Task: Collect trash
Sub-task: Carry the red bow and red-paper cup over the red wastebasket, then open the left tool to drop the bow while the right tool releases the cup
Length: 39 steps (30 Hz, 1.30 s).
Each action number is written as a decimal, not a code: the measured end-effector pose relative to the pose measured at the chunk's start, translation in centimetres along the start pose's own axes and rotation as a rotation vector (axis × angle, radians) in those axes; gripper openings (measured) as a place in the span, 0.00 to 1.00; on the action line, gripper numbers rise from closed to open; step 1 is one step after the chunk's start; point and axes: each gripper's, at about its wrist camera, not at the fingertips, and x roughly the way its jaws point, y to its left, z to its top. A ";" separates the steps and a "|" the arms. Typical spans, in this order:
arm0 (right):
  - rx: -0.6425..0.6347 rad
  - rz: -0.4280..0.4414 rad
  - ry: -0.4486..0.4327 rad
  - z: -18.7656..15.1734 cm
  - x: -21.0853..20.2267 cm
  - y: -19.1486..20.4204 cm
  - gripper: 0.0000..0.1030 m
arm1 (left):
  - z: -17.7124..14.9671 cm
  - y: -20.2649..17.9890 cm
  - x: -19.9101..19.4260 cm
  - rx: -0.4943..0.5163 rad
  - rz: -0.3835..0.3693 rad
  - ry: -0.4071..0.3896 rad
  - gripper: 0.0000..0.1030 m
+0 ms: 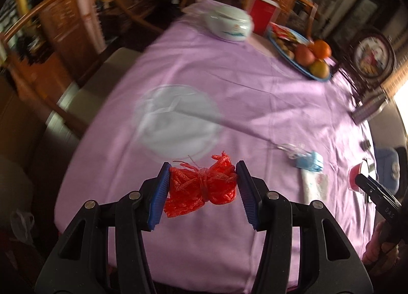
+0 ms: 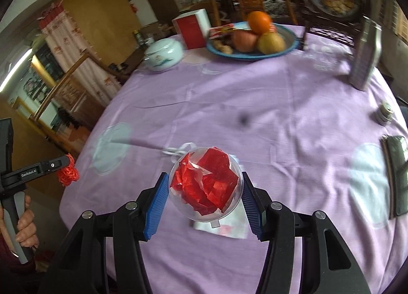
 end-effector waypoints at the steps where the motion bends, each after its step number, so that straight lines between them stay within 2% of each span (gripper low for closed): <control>1: -0.015 0.009 0.004 0.1 0.2 0.7 0.54 | -0.3 1.2 -0.4 -0.027 0.011 -0.005 0.50; 5: -0.104 0.066 0.032 0.7 1.4 4.9 0.54 | -1.8 5.7 -1.8 -0.126 0.050 -0.019 0.50; 11: -0.237 0.156 0.091 1.2 3.4 11.7 0.54 | -5.7 13.4 -4.6 -0.311 0.129 -0.043 0.50; 16: -0.359 0.250 0.148 1.0 5.3 18.4 0.54 | -10.4 19.8 -7.2 -0.477 0.198 -0.052 0.50; 22: -0.482 0.351 0.199 -0.3 6.4 25.7 0.54 | -16.2 25.8 -9.2 -0.642 0.253 -0.033 0.50; 27: -0.563 0.402 0.233 -1.8 6.7 30.8 0.54 | -19.3 29.0 -9.2 -0.714 0.264 0.009 0.50; 30: -0.584 0.411 0.244 -2.5 6.5 32.5 0.54 | -20.2 30.4 -8.6 -0.734 0.256 0.039 0.51; 34: -0.603 0.410 0.265 -3.2 6.5 34.1 0.54 | -20.6 31.6 -7.5 -0.758 0.249 0.077 0.70; 39: -0.633 0.425 0.302 -4.3 7.4 36.9 0.54 | -21.2 32.7 -7.6 -0.791 0.241 0.076 0.78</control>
